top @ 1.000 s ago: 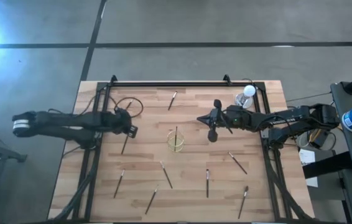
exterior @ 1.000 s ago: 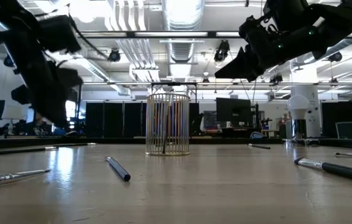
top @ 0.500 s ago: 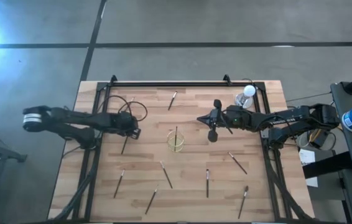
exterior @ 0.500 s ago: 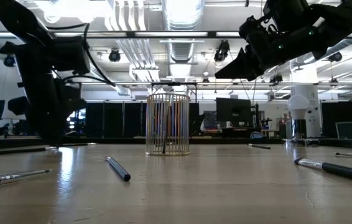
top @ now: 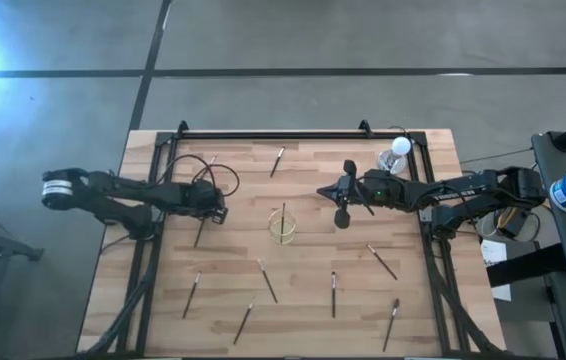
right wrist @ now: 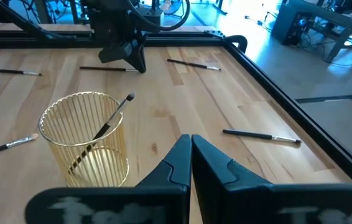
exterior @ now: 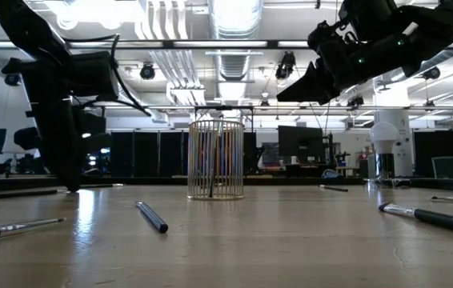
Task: Pick & Place Makeup Brushes
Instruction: Put the eyeshadow brush into the gold makeup brush holder
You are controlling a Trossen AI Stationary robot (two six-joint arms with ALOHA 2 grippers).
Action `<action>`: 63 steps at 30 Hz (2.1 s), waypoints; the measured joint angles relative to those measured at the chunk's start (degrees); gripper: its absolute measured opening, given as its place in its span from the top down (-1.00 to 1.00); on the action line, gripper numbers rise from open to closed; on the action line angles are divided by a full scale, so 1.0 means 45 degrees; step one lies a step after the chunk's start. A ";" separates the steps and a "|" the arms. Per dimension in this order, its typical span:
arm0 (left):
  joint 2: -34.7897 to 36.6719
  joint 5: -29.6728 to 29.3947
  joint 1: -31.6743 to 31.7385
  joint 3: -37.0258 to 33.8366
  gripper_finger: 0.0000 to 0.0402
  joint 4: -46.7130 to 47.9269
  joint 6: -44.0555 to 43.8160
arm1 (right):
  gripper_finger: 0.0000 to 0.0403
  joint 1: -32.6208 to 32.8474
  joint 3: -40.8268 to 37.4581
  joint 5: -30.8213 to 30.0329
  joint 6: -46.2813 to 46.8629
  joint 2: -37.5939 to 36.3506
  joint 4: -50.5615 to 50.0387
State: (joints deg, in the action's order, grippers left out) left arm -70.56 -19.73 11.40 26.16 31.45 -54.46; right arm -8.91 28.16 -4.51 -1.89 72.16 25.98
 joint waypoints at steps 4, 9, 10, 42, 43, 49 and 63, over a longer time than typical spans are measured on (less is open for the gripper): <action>0.0235 -0.0148 -0.0015 -0.0022 1.00 -0.0029 0.0314 | 0.96 0.0000 0.0000 0.0000 0.0049 0.0000 0.0000; 0.1465 -0.0734 0.0000 -0.0065 1.00 -0.0080 0.0606 | 0.96 0.0000 0.0000 0.0000 0.0082 0.0005 -0.0019; 0.1756 -0.0806 0.0000 -0.0065 1.00 -0.0092 0.0676 | 0.96 0.0000 0.0000 -0.0005 0.0087 0.0005 -0.0028; 0.3558 0.1860 -0.0170 0.1005 1.00 -1.0886 0.7789 | 0.59 -0.0054 0.3378 0.0839 0.2492 0.3629 0.1650; 0.3542 0.1892 -0.0193 0.1083 1.00 -1.0893 0.7857 | 0.55 -0.0113 0.3727 0.0980 0.2499 0.3855 0.1596; 0.3506 0.2287 -0.0248 0.1559 1.00 -1.0897 0.8217 | 0.35 -0.0593 0.5601 0.2572 0.2412 0.5120 0.1568; 0.3510 0.2526 -0.0248 0.1907 1.00 -1.0886 0.8759 | 0.19 -0.0937 0.8933 0.4787 0.2414 0.7517 0.1540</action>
State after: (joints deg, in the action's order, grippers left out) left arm -54.76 -8.36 10.28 34.74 -17.54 -15.05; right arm -13.13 68.36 17.03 8.97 105.99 32.91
